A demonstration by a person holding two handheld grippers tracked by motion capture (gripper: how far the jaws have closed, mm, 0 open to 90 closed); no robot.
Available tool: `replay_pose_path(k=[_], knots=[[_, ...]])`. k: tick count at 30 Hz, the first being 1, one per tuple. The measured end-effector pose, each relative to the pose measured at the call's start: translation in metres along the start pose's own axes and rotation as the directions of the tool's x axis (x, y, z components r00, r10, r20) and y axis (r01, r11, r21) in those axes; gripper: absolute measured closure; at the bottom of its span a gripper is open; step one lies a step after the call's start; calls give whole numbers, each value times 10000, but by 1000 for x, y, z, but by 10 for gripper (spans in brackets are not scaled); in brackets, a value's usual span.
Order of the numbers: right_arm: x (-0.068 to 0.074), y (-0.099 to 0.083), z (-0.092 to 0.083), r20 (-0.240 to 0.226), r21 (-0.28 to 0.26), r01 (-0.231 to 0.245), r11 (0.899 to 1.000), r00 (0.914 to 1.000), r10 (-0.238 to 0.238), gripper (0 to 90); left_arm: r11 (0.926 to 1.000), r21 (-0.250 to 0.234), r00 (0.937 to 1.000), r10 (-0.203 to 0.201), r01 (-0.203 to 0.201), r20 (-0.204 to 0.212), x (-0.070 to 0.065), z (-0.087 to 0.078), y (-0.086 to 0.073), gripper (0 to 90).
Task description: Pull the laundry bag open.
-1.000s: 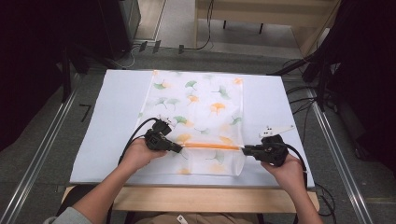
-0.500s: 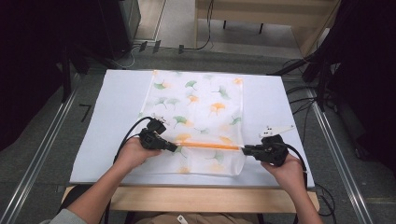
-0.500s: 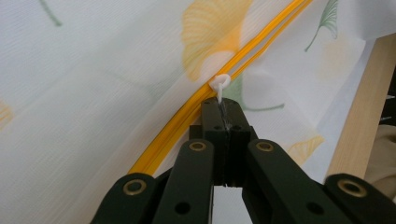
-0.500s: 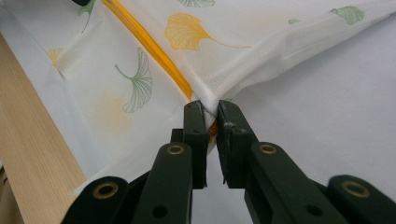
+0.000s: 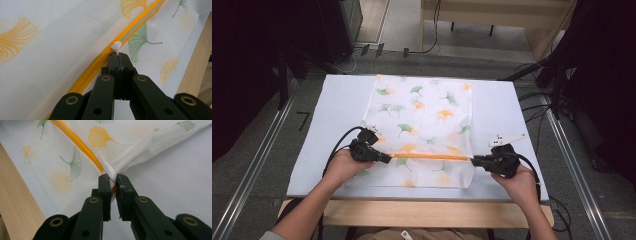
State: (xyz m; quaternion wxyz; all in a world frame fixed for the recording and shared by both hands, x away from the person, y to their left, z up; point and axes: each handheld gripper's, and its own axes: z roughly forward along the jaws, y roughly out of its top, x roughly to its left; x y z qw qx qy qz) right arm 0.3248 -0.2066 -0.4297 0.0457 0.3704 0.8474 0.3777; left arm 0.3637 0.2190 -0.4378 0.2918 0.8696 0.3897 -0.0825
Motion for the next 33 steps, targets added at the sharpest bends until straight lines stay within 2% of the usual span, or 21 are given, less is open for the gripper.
replay_pose_path(k=[26,33], knots=[[-1,-1,1,-26,49,-72,10000,10000,72,843,10000,-80,10000,-9,10,86,-1,-1,0,900],[-1,-1,0,-33,34,-123,9999,9999,123,842,9996,-261,9997,-72,78,229,0,-6,-1,900]])
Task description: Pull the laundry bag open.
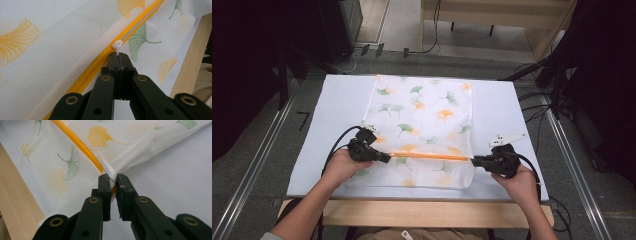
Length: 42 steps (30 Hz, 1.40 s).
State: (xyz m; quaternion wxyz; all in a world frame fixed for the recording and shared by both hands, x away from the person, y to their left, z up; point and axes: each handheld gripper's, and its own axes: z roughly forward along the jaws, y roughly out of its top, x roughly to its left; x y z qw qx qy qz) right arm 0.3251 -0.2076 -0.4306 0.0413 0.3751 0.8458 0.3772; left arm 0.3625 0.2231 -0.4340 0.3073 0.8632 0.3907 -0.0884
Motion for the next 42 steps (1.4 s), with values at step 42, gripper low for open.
replay_pose_path(k=[42], knots=[[-2,-1,2,71,134,-13,9999,10000,12,839,9995,-22,9994,-330,330,-109,18,-25,-23,900]])
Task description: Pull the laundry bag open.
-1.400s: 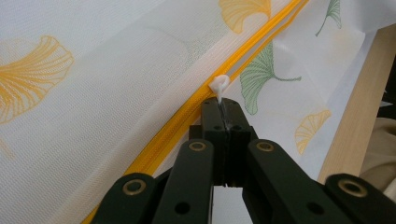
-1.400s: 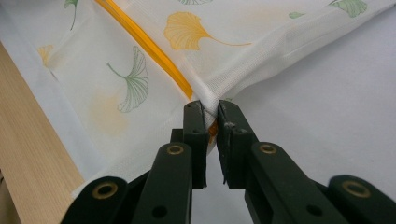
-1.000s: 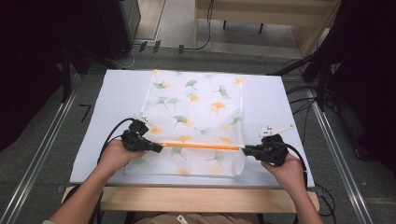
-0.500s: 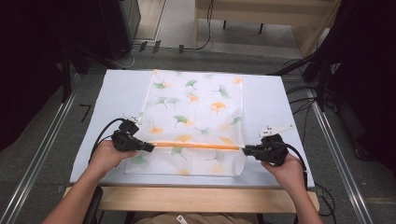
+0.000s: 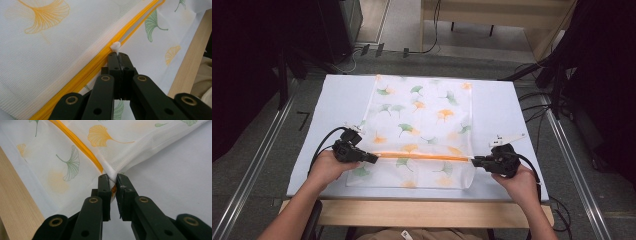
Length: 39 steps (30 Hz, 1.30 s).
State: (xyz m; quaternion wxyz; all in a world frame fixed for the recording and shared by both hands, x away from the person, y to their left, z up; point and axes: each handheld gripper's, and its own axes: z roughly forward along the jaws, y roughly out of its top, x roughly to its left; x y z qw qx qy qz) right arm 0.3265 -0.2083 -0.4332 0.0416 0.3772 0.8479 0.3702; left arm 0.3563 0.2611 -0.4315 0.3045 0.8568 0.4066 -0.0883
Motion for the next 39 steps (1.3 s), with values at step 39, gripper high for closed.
replay_pose_path(k=[39], knots=[[-1,-1,1,146,130,-30,9999,9999,28,835,9966,-428,9969,-721,707,-312,19,-27,-26,900]])
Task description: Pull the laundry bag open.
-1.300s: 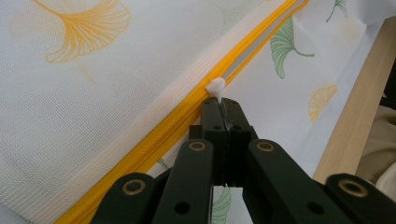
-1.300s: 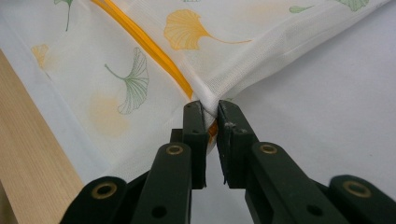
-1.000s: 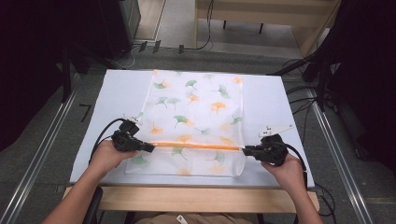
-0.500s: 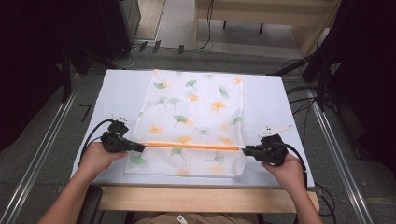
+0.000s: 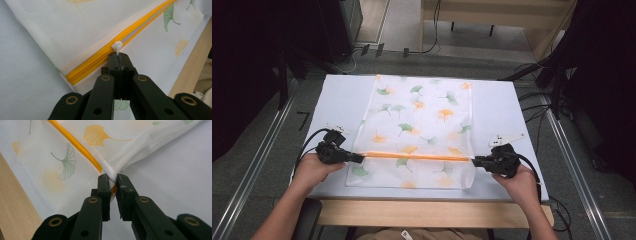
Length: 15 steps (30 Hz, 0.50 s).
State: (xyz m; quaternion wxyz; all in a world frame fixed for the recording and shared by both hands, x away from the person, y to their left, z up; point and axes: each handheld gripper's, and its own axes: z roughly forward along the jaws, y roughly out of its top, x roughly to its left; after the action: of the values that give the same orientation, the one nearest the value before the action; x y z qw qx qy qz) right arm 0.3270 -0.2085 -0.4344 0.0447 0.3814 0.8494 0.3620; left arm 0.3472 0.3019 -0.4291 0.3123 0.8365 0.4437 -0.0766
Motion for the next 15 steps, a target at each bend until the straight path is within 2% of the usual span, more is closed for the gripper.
replay_pose_path(k=[15], knots=[[0,0,1,-34,42,-67,10000,10000,67,835,10000,-49,10000,2,-2,36,-1,-1,0,900]])
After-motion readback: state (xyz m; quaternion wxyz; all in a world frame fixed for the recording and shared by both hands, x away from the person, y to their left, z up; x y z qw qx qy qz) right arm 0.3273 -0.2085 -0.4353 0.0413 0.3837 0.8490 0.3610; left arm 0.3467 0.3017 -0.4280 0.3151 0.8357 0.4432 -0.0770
